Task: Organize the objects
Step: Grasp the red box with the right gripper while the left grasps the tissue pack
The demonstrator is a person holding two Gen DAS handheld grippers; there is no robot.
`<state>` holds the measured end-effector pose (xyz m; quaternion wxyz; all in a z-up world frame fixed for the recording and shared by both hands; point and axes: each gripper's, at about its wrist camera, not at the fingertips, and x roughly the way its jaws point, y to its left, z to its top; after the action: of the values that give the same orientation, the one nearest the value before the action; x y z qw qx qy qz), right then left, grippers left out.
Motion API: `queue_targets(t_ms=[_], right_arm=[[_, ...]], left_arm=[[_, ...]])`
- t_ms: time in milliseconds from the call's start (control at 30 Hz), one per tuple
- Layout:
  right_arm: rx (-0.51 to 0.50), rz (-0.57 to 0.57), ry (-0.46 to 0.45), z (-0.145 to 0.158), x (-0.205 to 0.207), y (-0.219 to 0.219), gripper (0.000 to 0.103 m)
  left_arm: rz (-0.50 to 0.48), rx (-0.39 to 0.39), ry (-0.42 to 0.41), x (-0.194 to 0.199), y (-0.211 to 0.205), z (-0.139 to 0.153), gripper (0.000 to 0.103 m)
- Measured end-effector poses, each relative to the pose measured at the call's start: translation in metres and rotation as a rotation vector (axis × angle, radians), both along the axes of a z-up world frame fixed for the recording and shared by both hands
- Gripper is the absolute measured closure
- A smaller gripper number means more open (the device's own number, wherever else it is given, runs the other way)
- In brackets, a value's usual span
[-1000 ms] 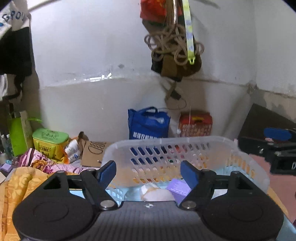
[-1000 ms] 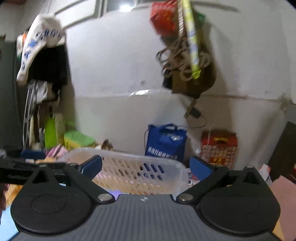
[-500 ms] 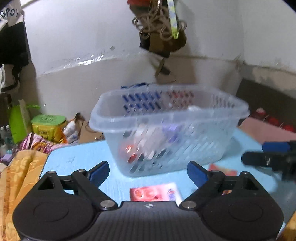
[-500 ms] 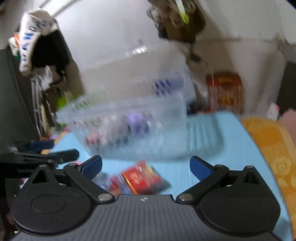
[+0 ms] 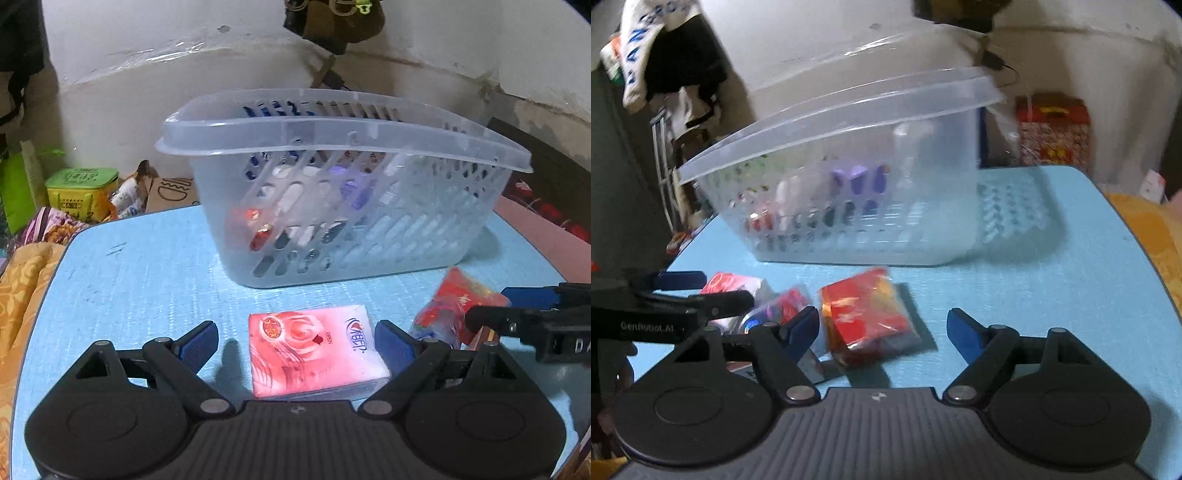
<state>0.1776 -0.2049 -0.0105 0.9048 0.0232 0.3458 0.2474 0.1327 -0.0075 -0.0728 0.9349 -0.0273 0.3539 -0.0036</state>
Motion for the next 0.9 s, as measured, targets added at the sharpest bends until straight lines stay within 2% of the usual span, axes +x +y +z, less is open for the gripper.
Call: queue_targets(t_ms=[67,167,233,467,533,567,633,767,900], right_arm=[[-0.022,0.015,-0.04,-0.002,-0.003,0.006,0.024],[-0.036,0.023,-0.051,-0.001,-0.001,0.009,0.027],[-0.064,0.028,-0.054,-0.001,-0.001,0.009,0.039],[-0.193,0.041,-0.092,-0.007,-0.006,0.024,0.037],[-0.22,0.056,-0.119,-0.007,-0.01,0.029,0.043],[-0.213,0.061,-0.114,-0.007,-0.01,0.029,0.048],[-0.186,0.051,-0.1,-0.004,-0.011,0.022,0.048],[-0.151,0.015,-0.116,0.005,-0.012,0.009,0.048],[-0.109,-0.019,-0.155,0.018,-0.016,-0.001,0.048]], left_arm=[[0.003,-0.023,0.004,0.0,0.004,-0.001,0.009],[0.009,0.003,-0.003,-0.002,0.005,0.001,0.009],[0.005,0.011,0.0,-0.001,0.005,0.001,0.009],[-0.001,0.02,0.036,0.005,-0.012,-0.008,0.01],[-0.016,0.064,0.035,0.003,-0.02,-0.011,0.011],[-0.017,0.083,0.022,0.0,-0.022,-0.011,0.014],[-0.019,0.091,0.002,-0.004,-0.022,-0.009,0.026],[-0.007,0.126,-0.077,-0.014,-0.024,0.002,0.027],[-0.034,0.154,-0.152,-0.023,-0.037,0.017,0.027]])
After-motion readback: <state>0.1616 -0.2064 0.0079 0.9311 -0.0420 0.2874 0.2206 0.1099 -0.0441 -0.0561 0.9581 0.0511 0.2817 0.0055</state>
